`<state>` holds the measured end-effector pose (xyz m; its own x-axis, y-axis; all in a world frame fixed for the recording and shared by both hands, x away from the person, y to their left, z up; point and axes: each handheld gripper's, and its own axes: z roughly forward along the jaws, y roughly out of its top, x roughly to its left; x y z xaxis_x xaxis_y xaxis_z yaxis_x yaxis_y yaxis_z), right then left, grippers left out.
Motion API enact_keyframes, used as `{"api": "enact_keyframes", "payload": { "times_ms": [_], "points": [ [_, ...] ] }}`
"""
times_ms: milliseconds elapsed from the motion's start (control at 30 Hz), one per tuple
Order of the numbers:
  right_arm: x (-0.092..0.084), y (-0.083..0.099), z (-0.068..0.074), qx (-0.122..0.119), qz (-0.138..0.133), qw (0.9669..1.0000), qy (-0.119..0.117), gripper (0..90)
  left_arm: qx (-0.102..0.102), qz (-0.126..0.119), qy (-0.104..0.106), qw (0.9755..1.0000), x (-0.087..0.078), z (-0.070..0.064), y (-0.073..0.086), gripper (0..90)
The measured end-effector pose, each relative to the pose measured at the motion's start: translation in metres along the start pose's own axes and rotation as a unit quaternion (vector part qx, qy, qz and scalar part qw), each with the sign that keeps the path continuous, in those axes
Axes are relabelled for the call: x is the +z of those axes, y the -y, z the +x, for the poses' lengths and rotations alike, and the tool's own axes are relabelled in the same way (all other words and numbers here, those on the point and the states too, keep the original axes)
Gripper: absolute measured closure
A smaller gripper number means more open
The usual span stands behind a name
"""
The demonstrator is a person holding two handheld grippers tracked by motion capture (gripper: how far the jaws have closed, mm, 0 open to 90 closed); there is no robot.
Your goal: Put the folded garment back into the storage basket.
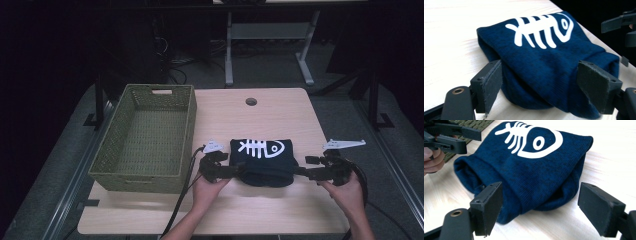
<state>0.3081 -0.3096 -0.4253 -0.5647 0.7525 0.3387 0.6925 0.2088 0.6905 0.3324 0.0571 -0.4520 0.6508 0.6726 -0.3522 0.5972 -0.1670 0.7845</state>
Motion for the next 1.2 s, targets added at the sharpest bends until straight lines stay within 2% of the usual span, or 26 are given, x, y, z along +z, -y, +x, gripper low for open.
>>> {"api": "enact_keyframes", "payload": {
  "times_ms": [33,200,267,300,333,467,500,600,667,733,933,967,1000,1067,1200],
  "points": [
    [0.005,-0.005,-0.003,0.004,0.004,1.0,-0.003,20.0,-0.004,0.003,-0.008,1.0,0.004,0.003,-0.002,21.4],
    [0.018,-0.014,-0.01,0.006,0.007,1.0,0.0,21.8,-0.023,0.008,-0.02,0.9995,0.013,0.013,-0.005,22.8],
    [0.021,-0.014,-0.012,0.009,0.011,0.9999,0.004,22.3,-0.029,0.01,-0.019,0.9993,0.015,0.015,-0.005,23.5],
    [0.027,-0.014,-0.019,0.024,0.014,0.9996,0.005,22.3,-0.042,0.017,-0.019,0.9988,0.019,0.02,-0.004,23.9],
    [0.03,-0.013,-0.022,0.03,0.016,0.9994,0.003,22.4,-0.042,0.017,-0.019,0.9988,0.019,0.02,-0.004,24.0],
    [0.037,-0.013,-0.027,0.039,0.024,0.9989,0.006,23.9,-0.056,0.03,-0.01,0.998,0.03,0.023,-0.004,25.1],
    [0.043,-0.013,-0.029,0.044,0.033,0.9984,0.01,25.4,-0.065,0.035,-0.004,0.9973,0.034,0.024,-0.004,25.2],
    [0.049,-0.011,-0.033,0.056,0.041,0.9975,0.01,28.9,-0.074,0.038,0.002,0.9965,0.038,0.025,-0.003,29.2],
    [0.051,-0.011,-0.035,0.057,0.041,0.9975,0.012,29.7,-0.072,0.039,0.004,0.9966,0.039,0.026,-0.003,29.9],
    [0.053,-0.01,-0.035,0.063,0.041,0.9971,0.009,33.6,-0.07,0.04,0.005,0.9967,0.04,0.025,-0.003,32.7],
    [0.06,-0.008,-0.028,0.061,0.042,0.9969,0.025,48.5,-0.073,0.042,0.012,0.9963,0.041,0.024,-0.002,46.6],
    [0.06,-0.008,-0.028,0.061,0.042,0.9969,0.025,48.5,-0.077,0.042,0.014,0.9961,0.042,0.024,-0.001,46.6],
    [0.06,-0.008,-0.026,0.063,0.043,0.9968,0.025,54.2,-0.084,0.041,0.02,0.9955,0.042,0.024,-0.001,50.4],
    [0.06,-0.007,-0.025,0.066,0.046,0.9965,0.023,57.3,-0.082,0.041,0.022,0.9955,0.041,0.024,-0.001,52.0],
    [0.058,-0.008,-0.018,0.055,0.045,0.9973,0.019,66.6,-0.083,0.037,0.032,0.9954,0.038,0.021,-0.001,62.3]
  ]
}}
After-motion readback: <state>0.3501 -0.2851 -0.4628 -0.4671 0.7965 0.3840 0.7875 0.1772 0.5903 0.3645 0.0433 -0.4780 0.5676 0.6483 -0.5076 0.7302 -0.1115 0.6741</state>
